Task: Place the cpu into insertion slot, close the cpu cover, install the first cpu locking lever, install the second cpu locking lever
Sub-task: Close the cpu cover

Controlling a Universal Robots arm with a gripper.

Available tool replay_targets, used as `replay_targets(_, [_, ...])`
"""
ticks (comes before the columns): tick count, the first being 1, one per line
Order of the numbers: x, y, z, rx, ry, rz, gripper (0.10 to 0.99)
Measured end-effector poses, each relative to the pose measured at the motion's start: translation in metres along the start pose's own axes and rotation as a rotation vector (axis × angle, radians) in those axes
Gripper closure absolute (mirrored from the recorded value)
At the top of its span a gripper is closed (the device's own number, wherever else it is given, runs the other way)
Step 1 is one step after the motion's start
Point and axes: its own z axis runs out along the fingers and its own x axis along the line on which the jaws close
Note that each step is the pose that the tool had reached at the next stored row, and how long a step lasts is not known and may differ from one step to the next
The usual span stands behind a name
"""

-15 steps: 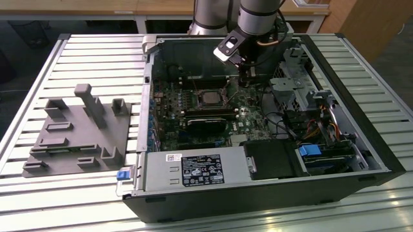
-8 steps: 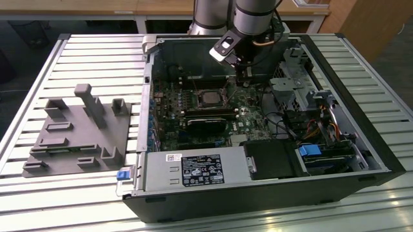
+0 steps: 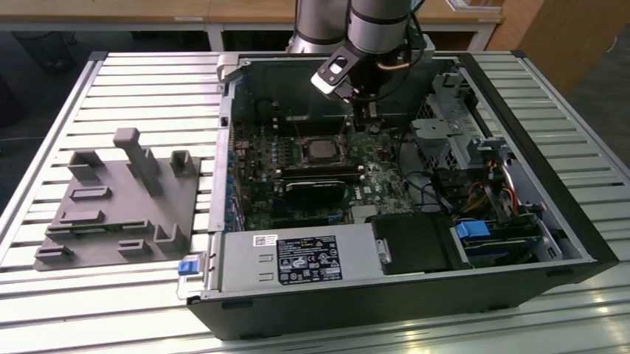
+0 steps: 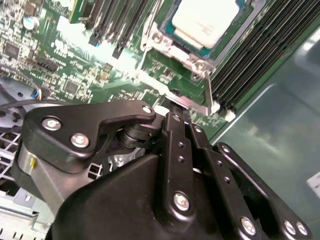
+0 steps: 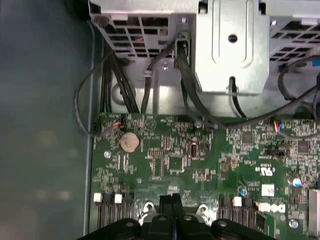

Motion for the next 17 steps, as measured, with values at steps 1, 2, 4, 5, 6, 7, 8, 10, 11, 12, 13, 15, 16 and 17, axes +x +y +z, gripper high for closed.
replay_targets(1, [0.0,-0.0014,-0.0001,0.0,0.0,0.0,0.969])
replay_targets(2, [0.0,-0.0028,-0.0001,0.0,0.0,0.0,0.969])
replay_targets(4, [0.0001,-0.0057,-0.0002,0.0,0.0,0.0,0.969])
replay_targets(5, [0.0001,-0.0068,-0.0003,0.0,0.0,0.0,0.969])
replay_targets(6, [0.0001,-0.0078,-0.0003,0.0,0.0001,0.0,0.969])
replay_targets(7, [0.0001,-0.0088,-0.0004,0.0,0.0,0.0,0.969])
replay_targets(8, [0.0002,-0.0098,-0.0004,0.0,0.0,0.0,0.969])
replay_targets(10, [0.0002,-0.0119,-0.0005,0.0,0.0,0.0,0.969])
replay_targets(11, [0.0002,-0.0132,-0.0005,0.0,0.0,0.0,0.969])
replay_targets(12, [0.0002,-0.0142,-0.0006,0.0,0.0,0.0,0.969])
replay_targets(13, [0.0002,-0.0153,-0.0006,0.0,0.0,0.0,0.969])
replay_targets(15, [0.0003,-0.0178,-0.0007,0.0,0.0,0.0,0.969])
replay_targets(16, [0.0003,-0.0191,-0.0008,0.0,0.0,0.0,0.969])
replay_targets(17, [0.0003,-0.0204,-0.0008,0.0,0.0,0.0,0.969])
